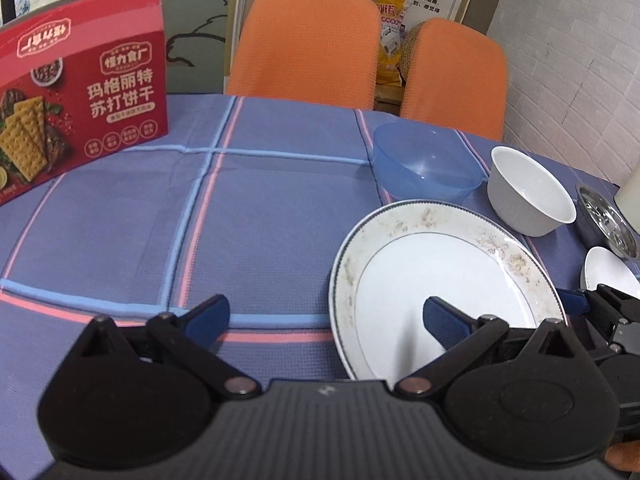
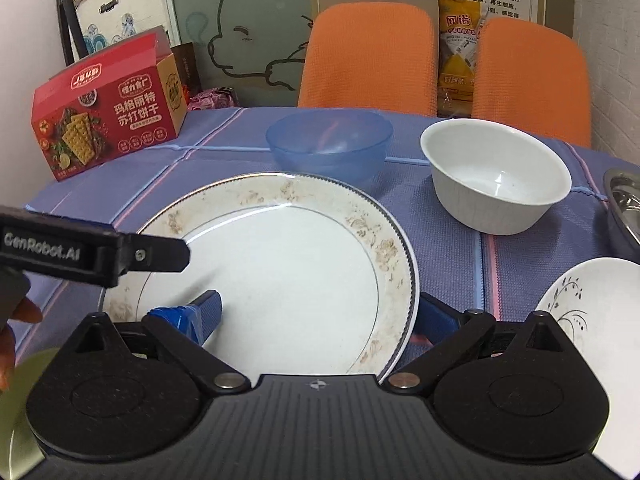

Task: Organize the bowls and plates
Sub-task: 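Grasp the rim of the gold-rimmed white plate with the left gripper, then lift the gold-rimmed plate onto the green plate and open the left gripper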

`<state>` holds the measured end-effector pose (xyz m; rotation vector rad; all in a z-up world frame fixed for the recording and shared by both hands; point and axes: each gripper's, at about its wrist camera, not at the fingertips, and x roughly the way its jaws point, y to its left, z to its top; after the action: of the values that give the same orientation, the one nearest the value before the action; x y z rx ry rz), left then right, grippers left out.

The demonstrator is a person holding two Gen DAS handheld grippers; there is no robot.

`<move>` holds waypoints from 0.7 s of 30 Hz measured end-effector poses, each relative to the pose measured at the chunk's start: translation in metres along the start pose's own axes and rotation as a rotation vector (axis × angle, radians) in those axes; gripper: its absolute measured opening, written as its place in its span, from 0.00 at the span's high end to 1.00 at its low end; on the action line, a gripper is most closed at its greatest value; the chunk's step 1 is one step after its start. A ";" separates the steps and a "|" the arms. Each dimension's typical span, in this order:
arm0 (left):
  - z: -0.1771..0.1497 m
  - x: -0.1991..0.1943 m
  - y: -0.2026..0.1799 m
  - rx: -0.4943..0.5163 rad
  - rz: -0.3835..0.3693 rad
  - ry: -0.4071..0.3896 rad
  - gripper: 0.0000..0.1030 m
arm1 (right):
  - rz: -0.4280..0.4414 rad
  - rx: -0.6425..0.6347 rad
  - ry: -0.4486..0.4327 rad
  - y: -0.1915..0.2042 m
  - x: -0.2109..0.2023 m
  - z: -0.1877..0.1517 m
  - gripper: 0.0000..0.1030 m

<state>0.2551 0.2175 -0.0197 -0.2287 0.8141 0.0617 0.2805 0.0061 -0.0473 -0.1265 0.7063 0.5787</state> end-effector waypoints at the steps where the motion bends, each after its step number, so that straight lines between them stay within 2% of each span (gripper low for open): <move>1: 0.000 0.003 -0.002 0.006 -0.001 0.004 0.01 | 0.002 -0.011 -0.001 0.002 -0.001 -0.002 0.13; 8: -0.001 0.015 -0.014 0.069 0.049 0.012 0.01 | -0.010 -0.012 -0.055 0.000 -0.002 -0.009 0.11; 15: -0.004 0.018 -0.019 0.103 0.079 -0.005 0.03 | -0.004 -0.016 -0.044 0.004 -0.001 -0.006 0.11; 16: -0.004 0.017 -0.019 0.104 0.071 -0.011 0.05 | 0.001 -0.027 -0.040 0.006 -0.002 -0.006 0.13; 17: -0.004 0.016 -0.021 0.107 0.062 -0.016 0.14 | 0.014 -0.035 -0.035 0.009 -0.001 -0.006 0.13; 18: -0.004 0.014 -0.023 0.111 0.044 -0.022 0.28 | 0.005 -0.034 -0.037 0.011 -0.001 -0.006 0.13; 20: -0.002 0.011 -0.032 0.117 0.014 -0.011 0.46 | -0.004 -0.017 -0.032 0.013 -0.001 -0.005 0.14; 21: 0.000 0.012 -0.036 0.114 0.039 -0.003 0.46 | -0.004 0.008 -0.023 0.012 -0.001 -0.003 0.14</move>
<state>0.2684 0.1819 -0.0216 -0.1050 0.8163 0.0517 0.2716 0.0147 -0.0475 -0.1140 0.6854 0.5729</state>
